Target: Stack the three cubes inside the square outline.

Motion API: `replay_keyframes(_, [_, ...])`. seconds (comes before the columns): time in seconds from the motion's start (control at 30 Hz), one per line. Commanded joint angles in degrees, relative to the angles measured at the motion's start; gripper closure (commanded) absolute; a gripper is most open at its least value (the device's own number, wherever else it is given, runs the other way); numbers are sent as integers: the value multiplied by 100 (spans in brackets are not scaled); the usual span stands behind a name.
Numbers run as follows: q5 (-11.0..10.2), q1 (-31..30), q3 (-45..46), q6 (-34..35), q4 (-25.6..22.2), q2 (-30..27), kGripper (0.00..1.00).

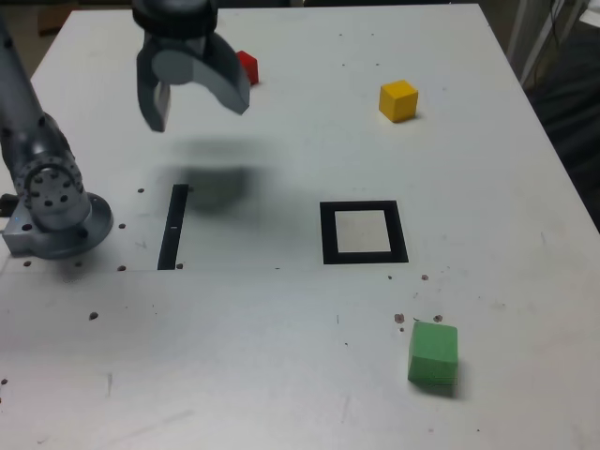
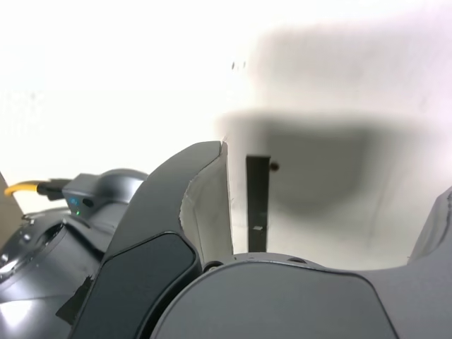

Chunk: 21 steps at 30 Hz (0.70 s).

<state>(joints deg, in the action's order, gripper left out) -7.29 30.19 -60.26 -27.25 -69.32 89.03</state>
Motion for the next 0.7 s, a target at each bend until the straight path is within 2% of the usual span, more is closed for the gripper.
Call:
replay_keyframes(0.0, [-24,214,-149,-121,-18,175,1])
replay_keyframes(0.3, [-54,871,-829,-404,-46,824,1])
replay_keyframes(0.67, [-62,1385,-1209,-422,-4,1181,1])
